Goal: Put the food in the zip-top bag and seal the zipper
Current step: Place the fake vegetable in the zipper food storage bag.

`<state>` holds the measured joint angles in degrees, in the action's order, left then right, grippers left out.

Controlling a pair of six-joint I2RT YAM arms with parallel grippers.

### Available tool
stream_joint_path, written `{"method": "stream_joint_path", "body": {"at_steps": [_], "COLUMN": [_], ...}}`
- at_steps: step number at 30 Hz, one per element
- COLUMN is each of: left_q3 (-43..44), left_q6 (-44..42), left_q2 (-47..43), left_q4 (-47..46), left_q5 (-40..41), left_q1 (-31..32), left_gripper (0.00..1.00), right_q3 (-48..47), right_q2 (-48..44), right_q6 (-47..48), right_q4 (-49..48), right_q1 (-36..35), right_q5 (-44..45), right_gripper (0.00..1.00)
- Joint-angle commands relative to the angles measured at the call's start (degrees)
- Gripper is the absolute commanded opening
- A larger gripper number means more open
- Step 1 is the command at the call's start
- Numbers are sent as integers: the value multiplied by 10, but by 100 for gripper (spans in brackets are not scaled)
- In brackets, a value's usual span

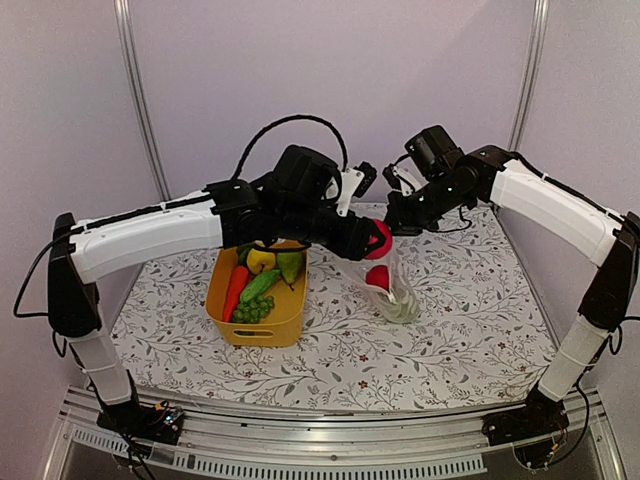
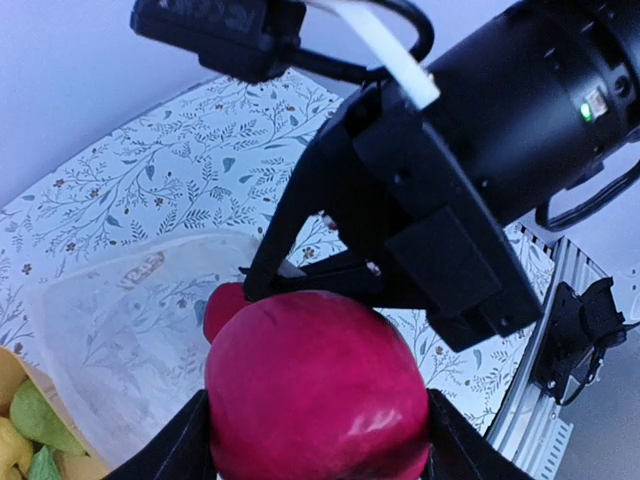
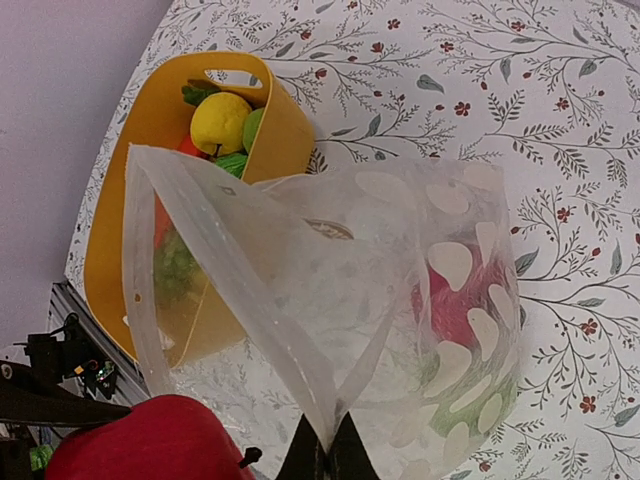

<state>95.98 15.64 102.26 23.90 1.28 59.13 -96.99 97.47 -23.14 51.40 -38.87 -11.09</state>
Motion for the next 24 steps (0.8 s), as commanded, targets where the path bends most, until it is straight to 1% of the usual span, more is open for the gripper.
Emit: {"method": "stream_joint_path", "body": {"at_steps": [1, 6, 7, 10, 11, 15, 19, 21, 23, 24], "left_q3": [10, -14, -19, -32, -35, -35, -30, -12, 22, 51], "left_q6": [3, 20, 25, 40, 46, 70, 101, 121, 143, 144], "left_q2": [12, 7, 6, 6, 6, 14, 36, 61, 94, 113], "left_q4": [18, 16, 15, 17, 20, 34, 3, -12, -14, -12], "left_q5": [-8, -8, -20, -21, -15, 65, 87, 109, 139, 137], "left_q1": [14, 15, 15, 16, 15, 12, -7, -18, -26, -29], "left_gripper": [44, 44, 44, 47, 48, 52, 55, 62, 75, 80], "right_q3": [6, 7, 7, 9, 9, 9, 8, 4, 0, 0], "right_q2": [-21, -22, -22, -24, -25, -23, -20, -18, -16, -15], "right_q6": [-7, -9, -9, -10, -10, -11, -10, -13, -17, -20], "right_q4": [-16, -17, -18, -22, -23, -23, -24, -26, -28, -30], "right_q1": [3, 4, 4, 5, 5, 6, 6, 6, 7, 9], "right_q5": [-3, -1, 0, 1, -2, -10, -22, -30, -36, -42], "right_gripper": [0, 0, 0, 0, 0, 0, 0, 0, 0, 0]}}
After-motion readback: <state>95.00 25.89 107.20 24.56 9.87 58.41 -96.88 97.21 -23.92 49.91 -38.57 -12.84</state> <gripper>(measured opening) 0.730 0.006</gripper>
